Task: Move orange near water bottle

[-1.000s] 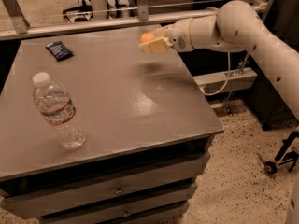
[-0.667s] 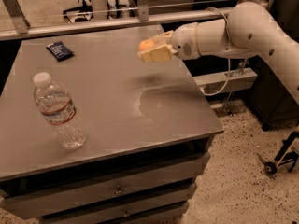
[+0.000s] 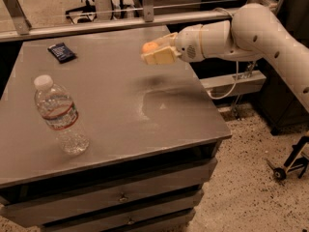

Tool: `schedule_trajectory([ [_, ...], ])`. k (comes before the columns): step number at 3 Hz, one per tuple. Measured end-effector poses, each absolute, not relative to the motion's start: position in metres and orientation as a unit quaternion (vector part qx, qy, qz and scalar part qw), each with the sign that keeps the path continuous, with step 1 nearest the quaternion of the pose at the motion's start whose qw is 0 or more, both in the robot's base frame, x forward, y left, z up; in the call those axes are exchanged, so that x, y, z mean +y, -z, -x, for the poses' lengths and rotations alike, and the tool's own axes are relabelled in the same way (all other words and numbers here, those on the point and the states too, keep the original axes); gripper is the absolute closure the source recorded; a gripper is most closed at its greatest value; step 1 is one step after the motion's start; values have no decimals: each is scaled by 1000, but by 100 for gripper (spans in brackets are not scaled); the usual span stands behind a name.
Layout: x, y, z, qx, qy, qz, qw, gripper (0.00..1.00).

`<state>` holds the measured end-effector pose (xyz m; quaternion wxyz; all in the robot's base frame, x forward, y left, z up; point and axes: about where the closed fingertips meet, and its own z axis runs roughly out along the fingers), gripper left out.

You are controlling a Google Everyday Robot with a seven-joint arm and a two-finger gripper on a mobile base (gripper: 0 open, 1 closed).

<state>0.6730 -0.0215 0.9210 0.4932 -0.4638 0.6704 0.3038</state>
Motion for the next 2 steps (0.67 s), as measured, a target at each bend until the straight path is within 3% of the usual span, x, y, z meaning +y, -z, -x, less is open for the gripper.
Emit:
schedule_trajectory([
  [2, 56, -872, -569, 626, -385, 504, 454, 100],
])
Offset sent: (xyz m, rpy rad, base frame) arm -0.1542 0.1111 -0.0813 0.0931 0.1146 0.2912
